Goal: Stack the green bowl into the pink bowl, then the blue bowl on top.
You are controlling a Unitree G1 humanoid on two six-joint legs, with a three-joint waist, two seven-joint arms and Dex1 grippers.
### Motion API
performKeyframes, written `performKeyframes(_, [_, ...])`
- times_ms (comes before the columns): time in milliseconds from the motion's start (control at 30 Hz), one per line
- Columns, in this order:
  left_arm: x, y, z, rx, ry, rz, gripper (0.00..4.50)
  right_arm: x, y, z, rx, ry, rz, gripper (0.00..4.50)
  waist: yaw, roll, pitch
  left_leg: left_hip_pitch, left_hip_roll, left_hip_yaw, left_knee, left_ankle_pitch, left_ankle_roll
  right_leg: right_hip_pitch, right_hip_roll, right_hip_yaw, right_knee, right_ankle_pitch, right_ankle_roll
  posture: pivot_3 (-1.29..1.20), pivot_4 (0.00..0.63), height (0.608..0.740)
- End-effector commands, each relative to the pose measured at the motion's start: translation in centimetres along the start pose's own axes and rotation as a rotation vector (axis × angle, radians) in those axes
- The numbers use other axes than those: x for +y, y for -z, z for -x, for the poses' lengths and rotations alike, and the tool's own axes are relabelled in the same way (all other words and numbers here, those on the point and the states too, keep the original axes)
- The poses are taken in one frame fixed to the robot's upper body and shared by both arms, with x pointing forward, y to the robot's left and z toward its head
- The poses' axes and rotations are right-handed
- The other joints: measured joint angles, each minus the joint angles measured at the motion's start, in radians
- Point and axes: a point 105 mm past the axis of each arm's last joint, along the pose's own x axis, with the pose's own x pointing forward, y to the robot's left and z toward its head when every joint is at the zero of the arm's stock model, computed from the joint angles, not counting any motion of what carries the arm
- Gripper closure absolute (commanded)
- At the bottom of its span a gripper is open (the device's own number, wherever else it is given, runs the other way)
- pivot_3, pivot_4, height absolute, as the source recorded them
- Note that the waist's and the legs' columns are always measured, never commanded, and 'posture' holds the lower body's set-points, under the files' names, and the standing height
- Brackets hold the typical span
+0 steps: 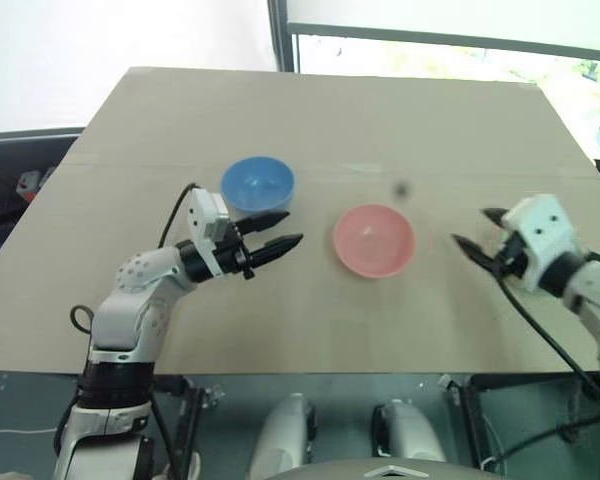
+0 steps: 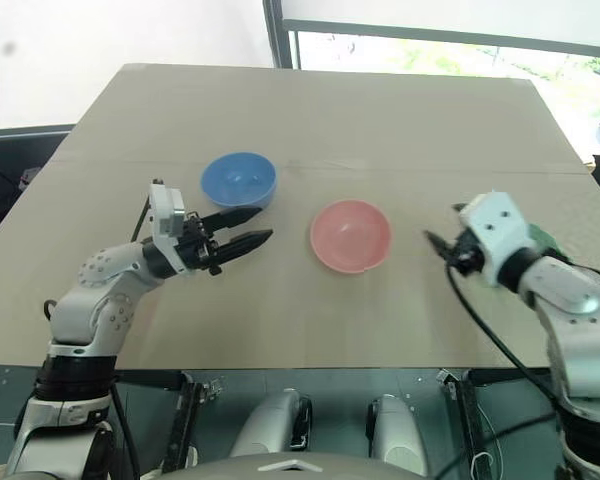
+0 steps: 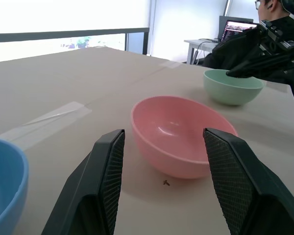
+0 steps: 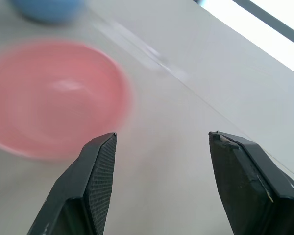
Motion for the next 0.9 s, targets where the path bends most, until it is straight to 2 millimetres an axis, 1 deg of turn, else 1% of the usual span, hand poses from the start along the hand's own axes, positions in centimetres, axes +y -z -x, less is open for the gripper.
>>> performKeyframes(33, [-0.6,-1.0,-1.0,-0.04,0.066,-0.04,1.81,-1.9,3.1,-0.1,0.113,0.128,-0.029,1.37,-0.004,0.0,0.0,0.0,0.0,0.0,0.0,0.0,0.0,0.0,0.0,0.0,0.0,0.0,0.0,0.0,0.15,0.74])
performKeyframes(100, [-0.9,-1.5,-1.0,-0.06,0.109,-0.045,1.81,-1.7,5.1,-0.7,0.167,0.131,-0.067,1.37,-0.009,-0.001,-0.001,0.003,0.0,0.002,0.0,0.001,-0.001,0.0,0.001,0.002,0.002,0.0,0.0,0.0,0.15,0.74])
performKeyframes(133, [-1.4,-1.8,-0.8,-0.069,0.157,-0.025,1.81,-1.6,5.6,-0.9,0.172,0.129,-0.098,1.37,-0.009,-0.001,-0.001,0.003,0.0,0.002,0.0,0.001,-0.001,0.0,0.002,0.002,0.002,0.0,0.0,0.0,0.15,0.74])
performKeyframes(233, [-3.0,-2.2,-0.1,-0.053,0.311,0.005,1.81,-1.5,6.0,-1.5,0.169,0.118,-0.131,2.08,-0.01,0.001,-0.001,0.004,0.003,0.002,0.0,0.001,-0.001,0.0,0.003,0.003,0.002,0.0,0.0,0.0,0.15,0.74])
performKeyframes(300, [-3.7,-2.3,0.5,-0.032,0.4,0.013,1.81,-1.7,5.8,-1.7,0.157,0.114,-0.142,2.92,-0.01,0.002,0.0,0.003,0.003,0.002,0.0,0.001,-0.001,-0.001,0.003,0.003,0.002,0.0,0.0,0.0,0.15,0.74])
performKeyframes(400, [-4.3,-2.2,1.0,0.004,0.481,0.003,1.81,-1.8,5.8,-1.9,0.16,0.107,-0.131,4.23,-0.006,0.002,0.0,0.002,0.003,0.002,0.0,0.0,0.0,-0.001,0.002,0.004,0.001,0.0,0.0,0.0,0.15,0.74])
performKeyframes(433, [-4.3,-2.2,1.0,0.009,0.488,-0.001,1.81,-1.9,5.8,-1.9,0.16,0.108,-0.128,4.37,-0.002,0.002,0.0,0.002,0.003,0.002,0.0,0.0,0.0,-0.001,0.002,0.004,0.0,0.0,0.0,0.0,0.15,0.74])
performKeyframes(500, [-4.0,-2.3,0.9,0.004,0.47,-0.008,1.81,-2.0,5.6,-2.0,0.149,0.11,-0.114,4.37,0.001,0.002,0.0,0.001,0.003,0.001,0.0,0.0,0.0,-0.001,0.002,0.003,0.0,0.0,0.0,0.0,0.15,0.74])
performKeyframes(533, [-3.8,-2.3,0.9,0.002,0.456,-0.013,1.81,-2.0,4.9,-2.0,0.12,0.102,-0.091,4.37,0.001,0.002,0.0,0.001,0.003,0.001,0.0,0.0,0.0,-0.001,0.001,0.003,0.0,0.0,0.0,0.0,0.15,0.74])
performKeyframes(600, [-3.3,-2.2,0.9,-0.004,0.408,-0.013,1.81,-0.7,1.4,-2.3,-0.023,0.02,-0.059,4.37,-0.003,0.002,0.0,0.001,0.003,0.001,0.0,0.0,0.0,-0.001,0.001,0.003,0.0,0.0,0.0,0.0,0.15,0.74])
performKeyframes(633, [-3.0,-2.1,0.9,-0.004,0.384,-0.012,1.81,0.4,-0.5,-2.3,-0.105,-0.043,-0.051,4.37,-0.004,0.002,0.0,0.001,0.003,0.001,0.0,0.0,0.0,-0.001,0.001,0.003,0.0,0.0,0.0,0.0,0.15,0.74])
performKeyframes(667, [-2.9,-2.0,1.0,-0.004,0.366,-0.012,1.81,2.0,-2.8,-2.2,-0.197,-0.126,-0.053,4.37,-0.008,0.003,0.0,0.001,0.003,0.001,0.0,0.0,0.0,-0.001,0.002,0.003,0.001,0.0,0.0,0.0,0.15,0.74])
performKeyframes(733, [-2.7,-1.8,1.0,-0.009,0.331,-0.006,1.81,4.9,-6.1,-1.9,-0.321,-0.267,-0.056,4.37,-0.02,0.003,0.0,0.002,0.004,0.002,0.0,0.0,0.0,-0.001,0.003,0.004,0.001,0.0,0.0,0.0,0.15,0.74])
performKeyframes(800, [-2.3,-1.8,1.1,-0.015,0.292,0.003,1.81,7.8,-8.0,-1.9,-0.389,-0.394,-0.019,4.37,-0.026,0.003,0.0,0.002,0.005,0.001,0.0,0.0,0.0,-0.001,0.004,0.004,0.002,0.0,0.0,0.0,0.15,0.74])
performKeyframes(867, [-2.0,-1.7,1.1,-0.012,0.259,-0.006,1.81,10.0,-9.0,-2.6,-0.422,-0.475,-0.004,4.37,-0.023,0.001,0.0,0.002,0.005,0.0,0.0,0.0,0.0,-0.001,0.004,0.003,0.001,0.0,0.0,0.0,0.15,0.74])
performKeyframes(900, [-1.8,-1.7,1.0,-0.014,0.244,-0.007,1.81,10.7,-9.3,-3.0,-0.427,-0.497,-0.004,4.37,-0.021,0.001,0.0,0.001,0.004,0.0,0.0,0.0,0.0,-0.001,0.003,0.003,0.001,0.0,0.0,0.0,0.15,0.74])
